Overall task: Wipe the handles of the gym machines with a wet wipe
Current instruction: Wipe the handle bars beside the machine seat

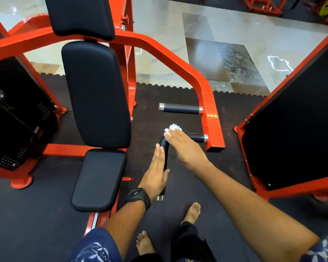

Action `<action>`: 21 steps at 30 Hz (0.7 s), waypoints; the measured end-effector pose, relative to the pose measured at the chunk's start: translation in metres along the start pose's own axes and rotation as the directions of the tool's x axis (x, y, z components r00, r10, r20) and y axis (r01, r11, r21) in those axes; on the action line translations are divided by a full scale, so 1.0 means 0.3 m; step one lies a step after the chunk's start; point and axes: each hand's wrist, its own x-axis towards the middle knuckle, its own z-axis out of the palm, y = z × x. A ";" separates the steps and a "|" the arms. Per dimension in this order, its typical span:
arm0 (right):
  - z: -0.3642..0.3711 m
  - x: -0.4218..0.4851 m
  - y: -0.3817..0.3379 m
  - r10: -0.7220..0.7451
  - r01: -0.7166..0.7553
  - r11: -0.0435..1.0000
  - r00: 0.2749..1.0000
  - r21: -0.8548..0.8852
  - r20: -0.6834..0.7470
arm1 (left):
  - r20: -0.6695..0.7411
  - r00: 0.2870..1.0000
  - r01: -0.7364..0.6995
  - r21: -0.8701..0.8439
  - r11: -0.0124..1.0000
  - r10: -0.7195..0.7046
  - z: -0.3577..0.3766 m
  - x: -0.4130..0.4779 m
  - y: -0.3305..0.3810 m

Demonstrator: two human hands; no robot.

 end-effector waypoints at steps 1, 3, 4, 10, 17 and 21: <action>-0.009 0.005 0.024 -0.038 0.038 0.999 0.999 -0.025 0.026 | 0.000 1.000 0.013 -0.016 1.000 -0.013 0.001 -0.011 0.001; -0.029 0.006 0.052 -0.033 0.035 0.999 0.997 -0.021 0.073 | 0.005 0.999 0.047 -0.039 0.998 -0.047 0.006 -0.030 0.009; -0.039 0.007 0.054 -0.047 0.052 0.998 0.994 -0.042 0.095 | 0.003 0.998 0.070 -0.052 0.996 -0.070 0.012 -0.040 0.012; -0.035 0.049 0.054 0.110 -0.106 0.991 0.993 -0.080 0.052 | -0.037 0.986 0.156 -0.153 0.976 -0.163 0.053 -0.075 0.019; -0.020 0.110 0.010 -0.022 0.017 1.000 0.981 0.025 0.191 | -0.099 0.954 0.263 -0.166 0.950 -0.281 0.090 -0.078 0.047; -0.024 0.126 0.096 -0.043 0.056 0.997 0.969 -0.047 0.241 | -0.131 0.946 0.276 -0.165 0.947 -0.298 0.101 -0.085 0.058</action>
